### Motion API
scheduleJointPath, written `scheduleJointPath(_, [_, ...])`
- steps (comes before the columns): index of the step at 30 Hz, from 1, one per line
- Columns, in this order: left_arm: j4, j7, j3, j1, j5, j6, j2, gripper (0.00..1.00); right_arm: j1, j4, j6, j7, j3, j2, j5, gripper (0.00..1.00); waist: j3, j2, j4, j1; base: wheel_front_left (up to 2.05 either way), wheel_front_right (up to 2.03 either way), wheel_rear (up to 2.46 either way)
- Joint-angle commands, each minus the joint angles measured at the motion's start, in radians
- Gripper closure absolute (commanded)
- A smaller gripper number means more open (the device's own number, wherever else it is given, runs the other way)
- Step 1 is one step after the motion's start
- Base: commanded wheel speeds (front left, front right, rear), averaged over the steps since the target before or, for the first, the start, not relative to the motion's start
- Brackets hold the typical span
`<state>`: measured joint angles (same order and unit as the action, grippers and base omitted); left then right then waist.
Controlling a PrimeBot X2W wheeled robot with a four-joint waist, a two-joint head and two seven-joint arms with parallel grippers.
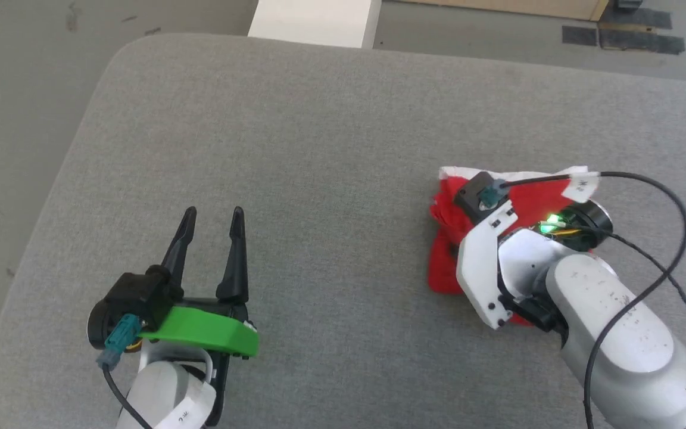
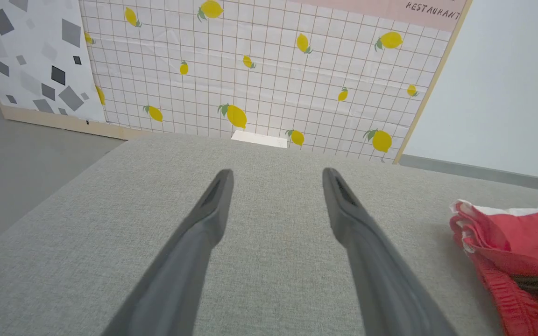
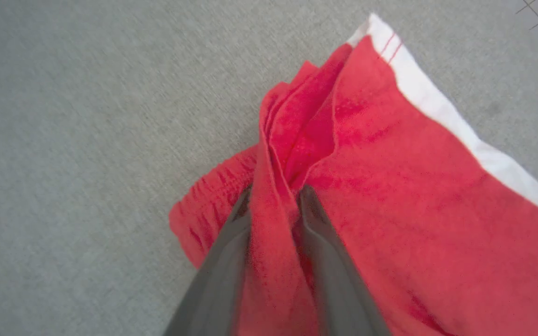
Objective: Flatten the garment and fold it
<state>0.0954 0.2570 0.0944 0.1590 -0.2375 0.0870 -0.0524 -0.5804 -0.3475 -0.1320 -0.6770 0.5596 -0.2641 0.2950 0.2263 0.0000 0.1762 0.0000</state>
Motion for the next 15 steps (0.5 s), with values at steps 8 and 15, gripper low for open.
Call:
scheduleJointPath(8, [0.021, 0.005, -0.022, -0.038, 0.002, -0.001, 0.002, 0.0, 0.115, 0.155, 0.001, 0.223, -0.129, 0.037, 0.085, 0.0, -0.087, 0.0, -0.095, 0.0, 0.0, 0.0, 0.0])
scheduleJointPath(15, [0.032, 0.005, -0.038, -0.057, 0.003, -0.002, 0.002, 0.0, 0.273, 0.264, 0.001, 0.51, -0.383, 0.118, -0.021, 0.0, -0.14, 0.0, -0.162, 0.0, 0.0, 0.0, 0.0])
